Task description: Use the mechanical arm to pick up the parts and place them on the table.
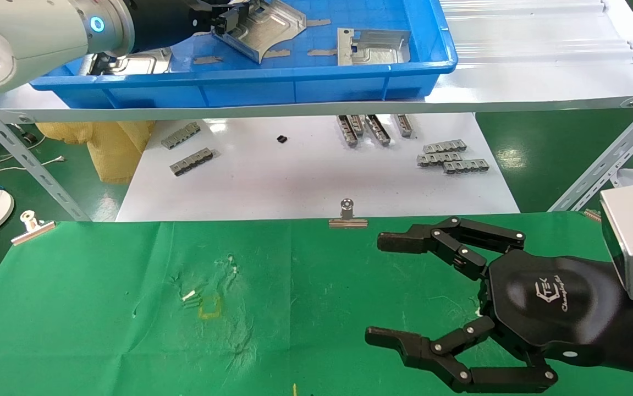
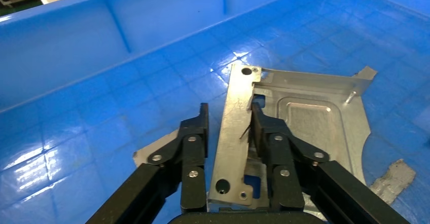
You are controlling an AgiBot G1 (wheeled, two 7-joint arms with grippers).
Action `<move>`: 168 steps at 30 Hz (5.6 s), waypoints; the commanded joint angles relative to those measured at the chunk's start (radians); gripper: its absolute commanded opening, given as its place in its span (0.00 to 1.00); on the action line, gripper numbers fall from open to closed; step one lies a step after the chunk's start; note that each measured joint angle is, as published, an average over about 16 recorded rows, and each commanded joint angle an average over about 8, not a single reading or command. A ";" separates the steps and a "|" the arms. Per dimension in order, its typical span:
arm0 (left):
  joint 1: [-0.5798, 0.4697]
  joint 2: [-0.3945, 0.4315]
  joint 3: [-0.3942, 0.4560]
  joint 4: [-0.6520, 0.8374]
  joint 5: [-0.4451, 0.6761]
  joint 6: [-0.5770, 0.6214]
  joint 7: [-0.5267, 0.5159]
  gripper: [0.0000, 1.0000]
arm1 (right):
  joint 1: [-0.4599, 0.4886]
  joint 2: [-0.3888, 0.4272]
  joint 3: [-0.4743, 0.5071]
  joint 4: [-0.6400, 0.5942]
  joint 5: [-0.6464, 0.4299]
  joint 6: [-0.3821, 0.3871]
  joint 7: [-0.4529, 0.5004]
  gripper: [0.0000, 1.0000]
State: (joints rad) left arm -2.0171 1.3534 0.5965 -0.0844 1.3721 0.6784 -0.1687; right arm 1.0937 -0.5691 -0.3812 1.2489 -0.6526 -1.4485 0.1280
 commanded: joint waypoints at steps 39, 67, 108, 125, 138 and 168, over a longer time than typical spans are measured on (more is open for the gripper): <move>-0.024 -0.258 -0.060 -0.115 -0.174 0.888 0.449 0.00 | 0.000 0.000 0.000 0.000 0.000 0.000 0.000 1.00; 0.224 -0.357 0.280 -0.284 -0.093 0.909 0.780 0.00 | 0.000 0.000 0.000 0.000 0.000 0.000 0.000 1.00; 0.293 -0.340 0.218 0.049 -0.239 0.915 0.780 1.00 | 0.000 0.000 0.000 0.000 0.000 0.000 0.000 1.00; 0.344 -0.371 0.175 -0.039 -0.276 0.909 0.718 1.00 | 0.000 0.000 0.000 0.000 0.000 0.000 0.000 1.00; 0.484 -0.458 0.060 -0.310 -0.361 0.888 0.546 1.00 | 0.000 0.000 0.000 0.000 0.000 0.000 0.000 1.00; 0.806 -0.657 -0.204 -0.935 -0.558 0.838 0.149 1.00 | 0.000 0.000 0.000 0.000 0.000 0.000 0.000 1.00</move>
State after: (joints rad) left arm -1.2113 0.6960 0.3921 -1.0188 0.8141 1.5167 -0.0192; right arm 1.0937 -0.5690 -0.3815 1.2485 -0.6521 -1.4481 0.1277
